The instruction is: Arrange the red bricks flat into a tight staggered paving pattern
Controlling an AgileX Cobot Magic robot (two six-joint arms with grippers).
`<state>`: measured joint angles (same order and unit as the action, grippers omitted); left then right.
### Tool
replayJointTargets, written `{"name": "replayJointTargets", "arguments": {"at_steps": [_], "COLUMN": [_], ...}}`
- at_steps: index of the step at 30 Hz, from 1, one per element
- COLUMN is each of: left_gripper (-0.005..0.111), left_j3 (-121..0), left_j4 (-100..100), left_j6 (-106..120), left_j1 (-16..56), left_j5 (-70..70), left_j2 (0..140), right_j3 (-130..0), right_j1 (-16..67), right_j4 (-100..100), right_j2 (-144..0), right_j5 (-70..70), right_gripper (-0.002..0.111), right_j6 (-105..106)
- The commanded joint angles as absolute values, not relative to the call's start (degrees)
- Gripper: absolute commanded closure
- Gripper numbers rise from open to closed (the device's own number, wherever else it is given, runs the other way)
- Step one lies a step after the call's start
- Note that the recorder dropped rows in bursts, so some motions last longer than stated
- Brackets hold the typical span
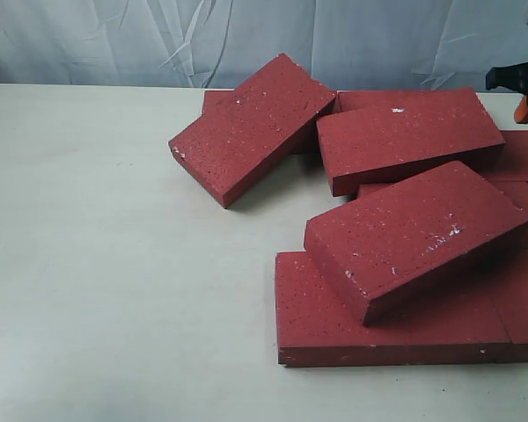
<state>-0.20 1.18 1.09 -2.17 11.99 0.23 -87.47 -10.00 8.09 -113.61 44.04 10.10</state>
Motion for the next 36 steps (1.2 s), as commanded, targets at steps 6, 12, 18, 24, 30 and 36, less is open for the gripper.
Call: {"name": "replayJointTargets", "arguments": {"at_steps": [6, 12, 18, 24, 30, 36], "left_gripper": [0.107, 0.107, 0.107, 0.107, 0.107, 0.107], "left_j3": [0.0, 0.0, 0.0, 0.0, 0.0, 0.0], "left_j4": [0.77, 0.77, 0.77, 0.77, 0.77, 0.77], "left_j6": [0.66, 0.66, 0.66, 0.66, 0.66, 0.66], "left_j1": [-2.15, -2.15, -2.15, -2.15, -2.15, -2.15], "left_j5": [11.49, 11.49, 11.49, 11.49, 11.49, 11.49], "left_j2": [0.0, 0.0, 0.0, 0.0, 0.0, 0.0], "right_j3": [-87.78, -87.78, -87.78, -87.78, -87.78, -87.78], "right_j1": [-10.27, -10.19, -7.75, -2.81, 2.04, 6.36], "right_j4": [6.32, 6.79, 7.43, 7.16, 7.16, 7.16], "right_j2": [-116.95, -119.09, -119.6, -119.6, -119.6, -119.6], "right_j5": [41.27, 42.01, 41.52, 40.51, 40.15, 39.64], "right_gripper": [0.109, 0.109, 0.109, 0.109, 0.109, 0.109], "right_j6": [10.37, 10.37, 10.81, 10.93, 10.93, 10.93]}}
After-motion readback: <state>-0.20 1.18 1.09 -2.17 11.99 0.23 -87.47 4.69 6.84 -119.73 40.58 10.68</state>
